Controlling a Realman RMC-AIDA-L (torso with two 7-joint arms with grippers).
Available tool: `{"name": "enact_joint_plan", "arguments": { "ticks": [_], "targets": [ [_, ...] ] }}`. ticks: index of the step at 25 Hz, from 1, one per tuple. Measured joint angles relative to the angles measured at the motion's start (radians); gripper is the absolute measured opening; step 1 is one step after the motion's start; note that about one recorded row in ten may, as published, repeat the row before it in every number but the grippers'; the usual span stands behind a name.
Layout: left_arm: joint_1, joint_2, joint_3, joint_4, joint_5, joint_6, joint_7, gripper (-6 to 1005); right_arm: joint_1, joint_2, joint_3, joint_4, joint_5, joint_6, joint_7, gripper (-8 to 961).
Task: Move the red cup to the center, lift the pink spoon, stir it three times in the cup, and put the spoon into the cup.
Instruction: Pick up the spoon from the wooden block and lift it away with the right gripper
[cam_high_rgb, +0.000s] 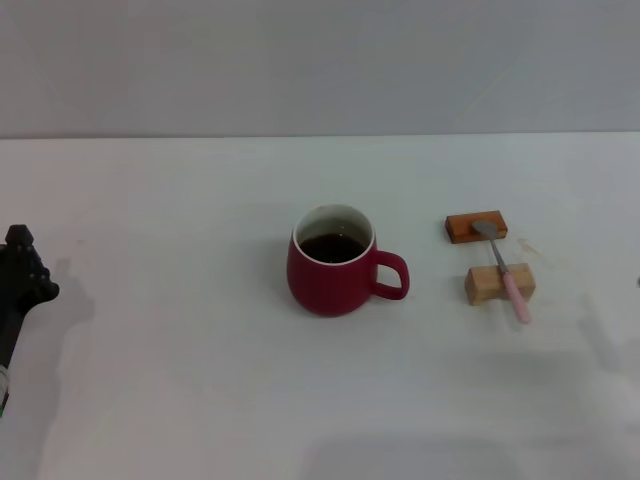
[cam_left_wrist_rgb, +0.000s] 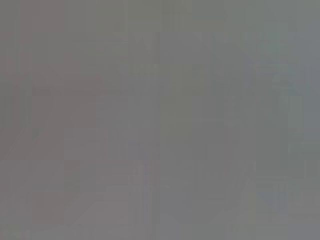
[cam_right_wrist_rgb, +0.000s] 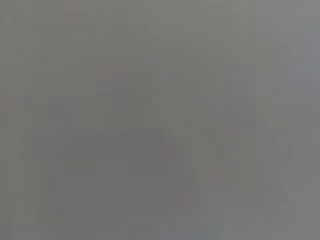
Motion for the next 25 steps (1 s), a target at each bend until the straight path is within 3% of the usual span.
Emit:
{"name": "enact_joint_plan", "arguments": {
  "ticks": [4,21,25],
  "targets": [
    [-0.005,0.0,0.004,0.006,0.0,-0.003,0.002,100,0.012,-0.002,-0.017,0.014,0.0,0.055,-0.003,793],
    [-0.021,0.007,-0.014,0.022,-0.002,0.035,0.076,111,0.013,-0.001,-0.034,0.046,0.0,0.058,-0.002,792],
    [-0.025,0.008,-0.011,0.042,0.0,0.026,0.081,226,0.016,-0.001,-0.055,0.055,0.0,0.072,-0.003,792]
  ]
}}
